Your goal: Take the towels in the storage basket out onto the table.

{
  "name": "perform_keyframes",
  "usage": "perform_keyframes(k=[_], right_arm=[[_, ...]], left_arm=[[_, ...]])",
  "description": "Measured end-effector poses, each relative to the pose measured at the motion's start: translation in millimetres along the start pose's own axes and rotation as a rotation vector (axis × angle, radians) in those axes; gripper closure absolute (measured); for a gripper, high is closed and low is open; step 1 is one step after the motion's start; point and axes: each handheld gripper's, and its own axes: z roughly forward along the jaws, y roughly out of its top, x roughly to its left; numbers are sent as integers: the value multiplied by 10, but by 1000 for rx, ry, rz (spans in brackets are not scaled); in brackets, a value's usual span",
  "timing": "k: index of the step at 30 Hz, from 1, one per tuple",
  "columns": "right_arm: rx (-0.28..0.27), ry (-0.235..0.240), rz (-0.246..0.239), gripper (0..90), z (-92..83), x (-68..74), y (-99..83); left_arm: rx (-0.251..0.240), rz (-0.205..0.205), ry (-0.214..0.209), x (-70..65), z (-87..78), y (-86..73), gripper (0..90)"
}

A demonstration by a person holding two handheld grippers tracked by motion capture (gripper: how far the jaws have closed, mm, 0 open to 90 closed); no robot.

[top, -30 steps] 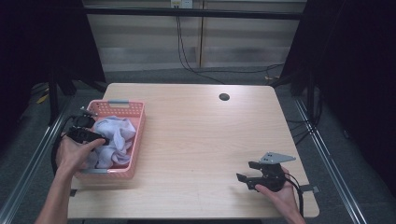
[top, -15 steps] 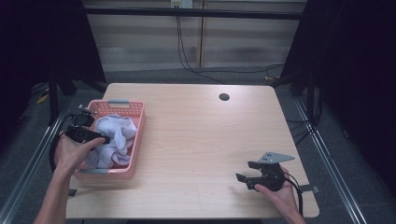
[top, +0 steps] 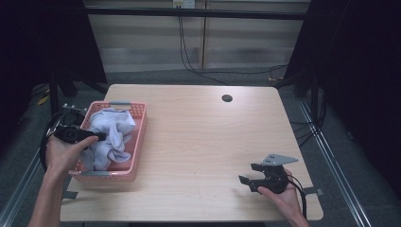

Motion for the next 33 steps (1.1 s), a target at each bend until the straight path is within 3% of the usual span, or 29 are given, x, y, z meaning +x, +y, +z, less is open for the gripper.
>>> perform_keyframes(k=[15,23,27,33], right_arm=[[2,1,3,275,9,4,8],[0,1,0,275,5,6,9],[0,3,1,275,0,1,5],[-4,-6,3,275,-17,-7,5]], left_arm=[[-72,36,-6,-35,-365,118,510],[-108,57,-14,-120,-506,215,510],[-115,70,-38,-156,-551,252,510],[-160,92,-30,-239,-684,303,509]])
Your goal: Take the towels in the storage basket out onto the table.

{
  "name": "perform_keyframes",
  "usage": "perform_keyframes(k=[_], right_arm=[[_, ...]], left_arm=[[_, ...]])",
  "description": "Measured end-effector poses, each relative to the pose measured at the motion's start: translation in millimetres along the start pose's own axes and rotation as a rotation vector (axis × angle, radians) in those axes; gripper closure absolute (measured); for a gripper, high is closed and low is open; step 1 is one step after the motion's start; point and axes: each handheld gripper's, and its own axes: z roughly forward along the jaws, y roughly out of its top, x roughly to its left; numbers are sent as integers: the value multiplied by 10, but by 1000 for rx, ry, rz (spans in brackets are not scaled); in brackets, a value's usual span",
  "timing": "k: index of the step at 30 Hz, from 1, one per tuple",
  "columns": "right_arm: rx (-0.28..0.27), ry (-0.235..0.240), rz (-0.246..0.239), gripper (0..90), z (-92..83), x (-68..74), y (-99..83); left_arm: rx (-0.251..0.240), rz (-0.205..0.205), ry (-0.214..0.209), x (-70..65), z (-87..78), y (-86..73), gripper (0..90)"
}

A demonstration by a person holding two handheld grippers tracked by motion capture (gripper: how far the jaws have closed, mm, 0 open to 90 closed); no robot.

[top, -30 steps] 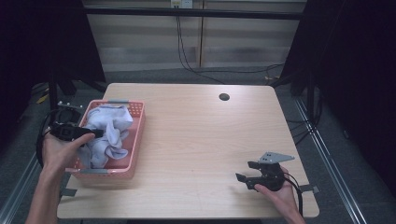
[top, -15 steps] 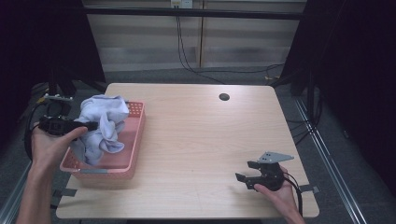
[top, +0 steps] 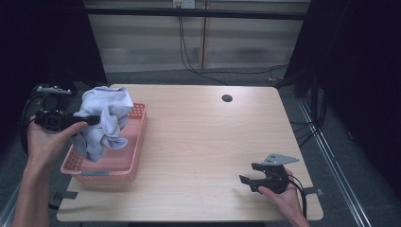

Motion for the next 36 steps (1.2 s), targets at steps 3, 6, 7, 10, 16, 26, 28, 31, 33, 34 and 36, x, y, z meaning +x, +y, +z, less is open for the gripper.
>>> perform_keyframes(k=[3,6,7,10,16,26,28,31,33,34,36], right_arm=[[0,0,-1,275,1,1,1],[0,1,-2,275,4,5,0],[-1,3,-4,275,5,3,-1],[1,3,0,275,7,4,1],[1,6,1,275,11,2,2],[-2,3,2,275,0,1,-4],[-4,3,-2,275,0,-1,-4],[-2,5,3,275,2,0,-4],[-1,5,2,275,1,-1,-4],[-2,5,4,275,0,0,-4],[-5,6,2,275,-5,-4,-6]], left_arm=[[-10,13,-4,-36,-40,11,509],[-19,11,-12,-91,-43,6,509],[-27,9,-12,-114,-39,10,509],[-38,28,-24,-165,-59,48,508],[-79,43,-40,-333,-85,141,506],[-92,89,-122,-692,124,164,503],[-102,93,-145,-769,190,169,502],[-93,118,-157,-892,289,180,501],[-93,141,-165,-987,360,182,500],[-99,141,-168,-1035,395,175,500],[-105,149,-167,-1115,471,151,496]])
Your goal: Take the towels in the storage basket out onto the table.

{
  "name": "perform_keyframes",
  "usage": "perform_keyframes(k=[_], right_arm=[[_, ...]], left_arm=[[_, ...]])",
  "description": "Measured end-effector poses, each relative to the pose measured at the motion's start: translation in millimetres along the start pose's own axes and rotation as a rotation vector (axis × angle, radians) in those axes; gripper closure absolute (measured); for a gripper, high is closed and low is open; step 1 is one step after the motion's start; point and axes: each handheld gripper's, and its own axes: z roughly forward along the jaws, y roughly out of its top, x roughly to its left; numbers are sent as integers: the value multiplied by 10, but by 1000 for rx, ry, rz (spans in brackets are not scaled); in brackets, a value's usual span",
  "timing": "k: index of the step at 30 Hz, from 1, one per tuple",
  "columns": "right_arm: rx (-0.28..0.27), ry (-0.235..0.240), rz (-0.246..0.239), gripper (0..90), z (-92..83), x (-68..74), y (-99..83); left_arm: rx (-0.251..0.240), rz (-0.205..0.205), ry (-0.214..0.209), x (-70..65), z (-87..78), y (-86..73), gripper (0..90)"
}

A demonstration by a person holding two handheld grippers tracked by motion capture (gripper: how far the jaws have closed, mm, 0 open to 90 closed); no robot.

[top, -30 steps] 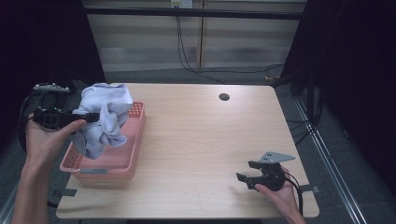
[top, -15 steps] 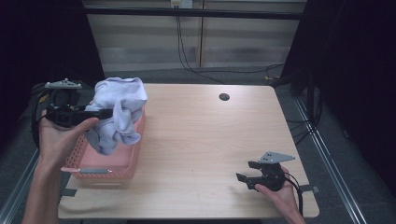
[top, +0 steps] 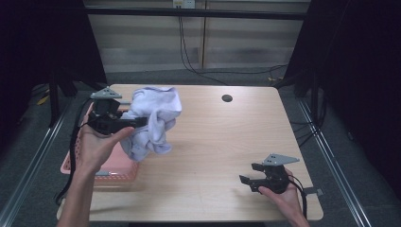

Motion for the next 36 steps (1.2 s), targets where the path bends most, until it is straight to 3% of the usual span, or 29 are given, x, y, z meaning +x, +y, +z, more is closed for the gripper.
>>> perform_keyframes(k=[7,8,14,18,21,23,26,30,35,36], right_arm=[[-1,10,11,267,-3,1,-4],[-2,9,14,267,-8,-2,-5],[3,9,11,268,7,2,-7],[4,10,8,267,1,5,-7],[3,8,9,267,2,0,-10],[3,8,11,268,1,3,-7],[-1,8,9,268,7,4,-3],[-3,11,13,268,21,18,11],[-19,36,-5,265,69,103,100],[-19,36,-15,264,68,123,120]], left_arm=[[36,11,-48,-220,374,-80,492],[60,34,-55,-257,473,-107,490],[101,44,-79,-352,765,-213,485],[121,46,-149,-397,946,-340,480],[153,56,-138,-432,1092,-441,476],[163,52,-159,-441,1189,-501,471],[163,47,-192,-455,1293,-591,454],[191,84,-188,-466,1381,-701,404],[189,84,-208,-451,1404,-786,313],[191,91,-196,-448,1388,-785,304]])
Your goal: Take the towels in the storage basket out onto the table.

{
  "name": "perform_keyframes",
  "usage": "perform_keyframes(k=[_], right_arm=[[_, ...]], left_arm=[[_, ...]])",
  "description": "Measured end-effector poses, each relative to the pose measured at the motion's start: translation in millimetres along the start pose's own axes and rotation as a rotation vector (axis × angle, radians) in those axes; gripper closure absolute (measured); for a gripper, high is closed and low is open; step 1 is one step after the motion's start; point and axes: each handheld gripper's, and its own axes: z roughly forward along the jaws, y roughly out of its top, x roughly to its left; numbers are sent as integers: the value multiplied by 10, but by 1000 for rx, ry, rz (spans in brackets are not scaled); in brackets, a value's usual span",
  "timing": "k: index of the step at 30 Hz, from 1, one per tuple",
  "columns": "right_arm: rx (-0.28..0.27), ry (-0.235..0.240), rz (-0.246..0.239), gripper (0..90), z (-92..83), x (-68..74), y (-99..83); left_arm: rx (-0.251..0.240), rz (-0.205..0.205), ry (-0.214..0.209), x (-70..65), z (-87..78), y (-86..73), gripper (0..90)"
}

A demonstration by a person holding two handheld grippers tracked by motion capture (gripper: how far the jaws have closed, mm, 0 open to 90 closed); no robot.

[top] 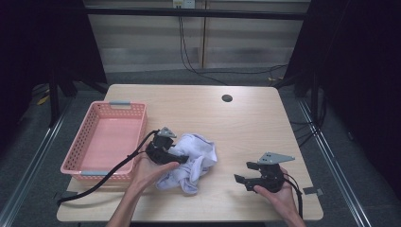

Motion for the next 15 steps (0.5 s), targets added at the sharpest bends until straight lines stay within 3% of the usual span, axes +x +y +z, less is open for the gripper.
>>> perform_keyframes(k=[8,10,12,15], right_arm=[[-37,44,-48,196,65,172,284],[-45,54,-63,176,122,232,386],[-57,79,-70,185,194,285,488],[-64,115,-80,217,325,356,613]], left_arm=[[-12,8,-26,-32,-146,5,210],[-52,-30,-42,-25,-205,-1,204],[-30,19,-33,-58,-272,-23,208],[-36,18,-36,-43,-407,-95,246]])
